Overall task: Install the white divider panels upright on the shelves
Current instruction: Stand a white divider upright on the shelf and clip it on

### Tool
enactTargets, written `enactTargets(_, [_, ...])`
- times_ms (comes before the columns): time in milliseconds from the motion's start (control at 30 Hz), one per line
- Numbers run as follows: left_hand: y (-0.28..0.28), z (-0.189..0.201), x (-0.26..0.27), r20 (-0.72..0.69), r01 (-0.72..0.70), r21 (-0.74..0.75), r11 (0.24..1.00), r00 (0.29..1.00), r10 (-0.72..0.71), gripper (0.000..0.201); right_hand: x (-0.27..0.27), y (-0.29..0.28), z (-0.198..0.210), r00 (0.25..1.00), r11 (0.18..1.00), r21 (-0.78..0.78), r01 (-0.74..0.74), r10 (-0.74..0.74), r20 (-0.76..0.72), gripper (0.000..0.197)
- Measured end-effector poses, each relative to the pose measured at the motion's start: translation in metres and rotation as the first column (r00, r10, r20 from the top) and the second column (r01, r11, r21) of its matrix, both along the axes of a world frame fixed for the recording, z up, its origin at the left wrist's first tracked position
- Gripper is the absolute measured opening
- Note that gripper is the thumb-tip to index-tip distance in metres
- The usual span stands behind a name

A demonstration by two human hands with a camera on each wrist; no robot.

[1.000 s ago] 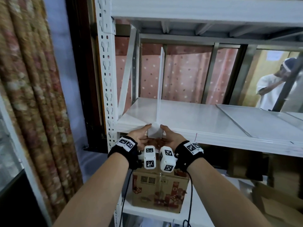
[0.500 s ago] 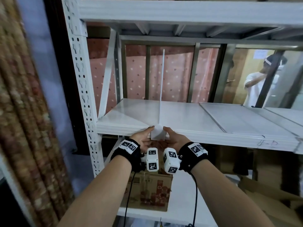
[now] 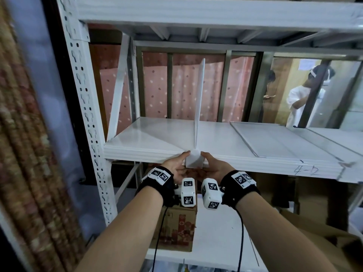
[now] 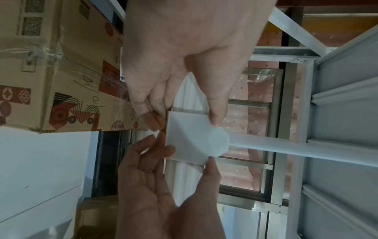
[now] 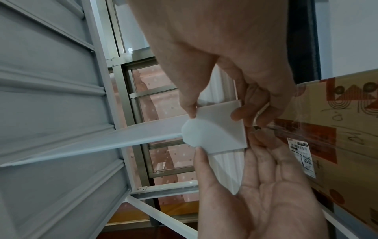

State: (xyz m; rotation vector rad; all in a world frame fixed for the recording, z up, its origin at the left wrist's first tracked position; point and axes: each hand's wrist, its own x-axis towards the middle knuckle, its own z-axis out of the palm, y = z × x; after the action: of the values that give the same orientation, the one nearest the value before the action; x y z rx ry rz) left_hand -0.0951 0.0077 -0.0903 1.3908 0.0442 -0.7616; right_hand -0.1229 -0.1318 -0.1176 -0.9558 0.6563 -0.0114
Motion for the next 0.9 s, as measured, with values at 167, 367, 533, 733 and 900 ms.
enactTargets(167, [0.002,-0.004,-0.001,-0.031,-0.023,-0.069,0.997,0.999,0.021,0.062,-0.007,-0.001,0.004,0.999,0.999,-0.017,-0.034,0.034,-0.026,0.066])
enactTargets(367, [0.006,0.002,0.000,-0.129,-0.122,-0.237,0.964,0.987,0.093,0.049,-0.004,-0.004,0.005,0.994,0.996,-0.080,0.046,-0.038,0.101,0.051])
enactTargets(533, [0.004,-0.003,0.008,-0.209,-0.068,-0.254,0.965,0.978,0.014,0.037,-0.002,0.000,0.006,0.994,0.983,-0.185,0.001,0.019,0.106,0.041])
enactTargets(733, [0.003,-0.007,0.015,-0.179,-0.071,-0.245,0.967,0.984,0.027,0.031,0.004,-0.002,0.005,0.997,0.983,-0.185,0.008,0.007,0.083,0.023])
enactTargets(900, [0.000,-0.012,0.020,-0.161,-0.070,-0.235,0.970,0.986,0.032,0.033,0.005,0.002,0.004,0.994,0.988,-0.153,0.038,-0.022,0.103,0.024])
